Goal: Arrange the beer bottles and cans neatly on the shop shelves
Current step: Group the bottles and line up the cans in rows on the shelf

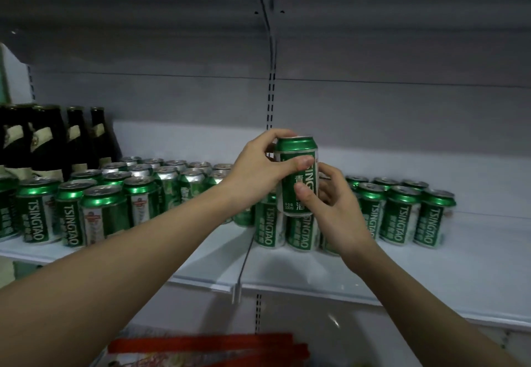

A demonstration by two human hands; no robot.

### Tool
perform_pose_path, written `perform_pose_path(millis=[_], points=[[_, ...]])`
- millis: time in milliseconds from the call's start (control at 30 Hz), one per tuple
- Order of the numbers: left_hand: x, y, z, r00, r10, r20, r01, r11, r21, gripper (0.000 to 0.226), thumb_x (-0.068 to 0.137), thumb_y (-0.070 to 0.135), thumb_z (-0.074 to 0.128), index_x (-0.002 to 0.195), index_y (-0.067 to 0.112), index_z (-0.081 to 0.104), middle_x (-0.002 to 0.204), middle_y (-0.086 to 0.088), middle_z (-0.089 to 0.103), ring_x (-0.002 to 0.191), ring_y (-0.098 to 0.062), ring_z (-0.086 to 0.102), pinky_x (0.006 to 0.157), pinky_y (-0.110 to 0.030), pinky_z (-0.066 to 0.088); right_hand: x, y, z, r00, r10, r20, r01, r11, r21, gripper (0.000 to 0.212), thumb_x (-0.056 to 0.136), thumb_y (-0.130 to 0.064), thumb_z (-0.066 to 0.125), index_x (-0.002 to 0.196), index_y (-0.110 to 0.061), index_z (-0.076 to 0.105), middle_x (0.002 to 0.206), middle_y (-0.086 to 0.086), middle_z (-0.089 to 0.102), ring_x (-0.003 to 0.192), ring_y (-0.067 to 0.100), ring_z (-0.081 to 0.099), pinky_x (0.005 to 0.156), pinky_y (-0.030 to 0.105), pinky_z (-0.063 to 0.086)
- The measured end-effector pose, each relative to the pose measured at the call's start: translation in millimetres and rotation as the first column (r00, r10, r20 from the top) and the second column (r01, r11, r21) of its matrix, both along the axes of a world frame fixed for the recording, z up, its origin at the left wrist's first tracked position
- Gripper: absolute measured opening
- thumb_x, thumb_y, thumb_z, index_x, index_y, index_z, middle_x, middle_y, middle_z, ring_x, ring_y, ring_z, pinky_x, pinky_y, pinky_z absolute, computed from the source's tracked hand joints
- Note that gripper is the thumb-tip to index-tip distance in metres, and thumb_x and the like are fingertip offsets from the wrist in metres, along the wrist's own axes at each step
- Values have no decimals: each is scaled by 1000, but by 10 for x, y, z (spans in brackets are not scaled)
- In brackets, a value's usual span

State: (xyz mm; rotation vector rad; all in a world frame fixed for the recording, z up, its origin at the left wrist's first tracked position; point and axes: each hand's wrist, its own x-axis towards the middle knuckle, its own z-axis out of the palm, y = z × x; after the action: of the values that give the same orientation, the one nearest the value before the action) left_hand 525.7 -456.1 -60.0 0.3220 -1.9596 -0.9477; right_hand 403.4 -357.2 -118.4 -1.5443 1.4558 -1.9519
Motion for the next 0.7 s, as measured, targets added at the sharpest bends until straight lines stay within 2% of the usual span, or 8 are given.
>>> perform_pose_path(millis=[167,300,367,467,533,600,667,700], points=[[-433,226,37,997,-68,36,68,998,-8,51,80,40,77,126,32,57,120,6,63,106,-14,64,92,-41,55,-315,274,-23,990,-137,27,138,987,-79,48,88,-27,69,132,-24,51,109,-3,69,98,6,68,77,18,55],[-781,410,74,986,-131,107,132,991,-5,66,80,39,76,137,28,45,127,4,59,111,-11,61,93,-32,53,-542,463,-83,971,-231,61,237,964,-121,46,89,-26,68,132,-22,51,109,-5,67,99,5,66,78,19,55],[-951,473,71,978,-135,161,142,989,-31,64,81,40,76,136,25,45,126,6,58,110,-11,60,95,-33,52,-660,539,-135,961,-265,77,273,955,-119,46,90,-25,67,132,-22,50,111,-4,67,101,6,66,80,21,56],[-1160,506,23,960,-119,253,144,986,-81,61,79,42,78,133,25,52,122,8,62,105,-11,63,92,-37,54,-815,636,-238,943,-327,56,331,939,-92,43,91,-23,67,129,-23,49,106,-9,65,95,-4,64,76,15,54],[-1260,502,-23,948,-110,300,150,982,-113,57,80,37,78,131,25,56,119,7,63,101,-8,63,89,-29,54,-900,666,-317,933,-358,43,361,930,-73,42,90,-20,68,126,-28,47,104,-14,61,89,-14,60,72,9,51],[-1346,474,-76,934,-64,352,133,975,-176,61,80,37,78,134,24,53,124,7,60,107,-9,60,86,-21,48,-1002,649,-403,925,-380,23,381,924,-43,45,90,-16,69,124,-29,44,104,-18,57,88,-20,57,71,5,48],[-1414,421,-131,905,15,424,98,965,-243,74,79,44,78,142,27,44,134,6,54,117,-14,55,93,-26,45,-1094,600,-471,921,-390,-13,390,921,7,44,90,-16,70,124,-27,44,106,-17,56,91,-18,56,74,5,47],[-1446,385,-153,885,56,462,79,960,-268,80,78,48,77,145,29,39,137,5,52,120,-16,53,98,-32,45,-1142,570,-504,924,-382,-28,383,923,33,44,89,-17,71,124,-26,45,109,-12,58,96,-12,58,79,11,50]])
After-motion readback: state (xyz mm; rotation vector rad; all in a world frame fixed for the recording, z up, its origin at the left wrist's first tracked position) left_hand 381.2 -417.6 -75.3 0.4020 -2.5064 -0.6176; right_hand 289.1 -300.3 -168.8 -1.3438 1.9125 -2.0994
